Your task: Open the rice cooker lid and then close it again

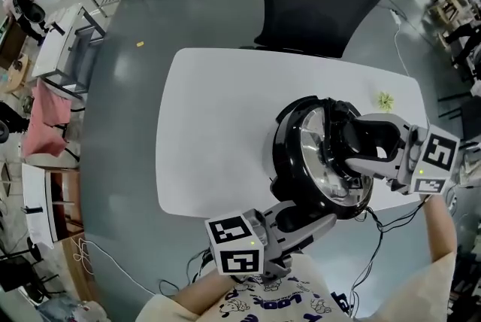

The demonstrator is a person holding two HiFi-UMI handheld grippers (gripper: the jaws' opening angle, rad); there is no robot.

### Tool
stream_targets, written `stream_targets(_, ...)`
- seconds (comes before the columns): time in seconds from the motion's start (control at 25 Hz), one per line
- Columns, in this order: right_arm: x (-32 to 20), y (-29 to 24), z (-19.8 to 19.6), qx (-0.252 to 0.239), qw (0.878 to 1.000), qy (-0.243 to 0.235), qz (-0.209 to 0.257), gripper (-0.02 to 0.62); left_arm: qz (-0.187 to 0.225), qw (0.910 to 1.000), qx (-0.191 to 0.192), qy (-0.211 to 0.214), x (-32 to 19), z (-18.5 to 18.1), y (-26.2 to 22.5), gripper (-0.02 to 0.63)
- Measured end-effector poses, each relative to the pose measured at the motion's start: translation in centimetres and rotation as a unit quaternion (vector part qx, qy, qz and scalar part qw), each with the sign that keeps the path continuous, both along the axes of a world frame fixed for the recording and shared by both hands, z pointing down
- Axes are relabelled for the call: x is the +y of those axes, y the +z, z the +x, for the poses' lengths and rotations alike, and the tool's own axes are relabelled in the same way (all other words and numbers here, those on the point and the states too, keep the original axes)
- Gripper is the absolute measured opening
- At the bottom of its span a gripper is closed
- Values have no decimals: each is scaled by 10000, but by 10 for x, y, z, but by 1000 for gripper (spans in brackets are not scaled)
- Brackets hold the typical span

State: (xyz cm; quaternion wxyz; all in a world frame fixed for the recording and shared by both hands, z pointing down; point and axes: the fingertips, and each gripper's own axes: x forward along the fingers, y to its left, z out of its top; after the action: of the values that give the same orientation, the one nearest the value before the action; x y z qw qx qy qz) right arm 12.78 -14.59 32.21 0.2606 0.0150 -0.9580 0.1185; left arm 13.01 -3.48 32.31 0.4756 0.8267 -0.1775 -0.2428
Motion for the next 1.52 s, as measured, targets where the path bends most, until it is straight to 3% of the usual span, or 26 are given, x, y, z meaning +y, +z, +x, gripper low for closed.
stream_targets(0.52,3,4,-2,626,9935,-707,640,291,-93,9997,-144,154,-1,21,20,121)
stream_targets(0.72,4,5,-3,855,9841,-1106,1095,291,-200,9994,-214,167,-5,35,31,127)
stream_targets(0.84,5,9,2,1256,9752,-1285,1291,291,-333,9989,-244,202,-7,42,36,129)
stream_targets(1.12,7,34,-2,1669,9630,-1528,1466,291,-673,9971,-282,205,-9,45,67,133)
stream_targets(1.32,10,42,-5,1839,9551,-1658,1629,291,-900,9943,-493,285,-8,47,80,147)
stream_targets(1.52,10,49,-6,1771,9541,-1737,1677,291,-707,9916,-913,583,3,48,90,200)
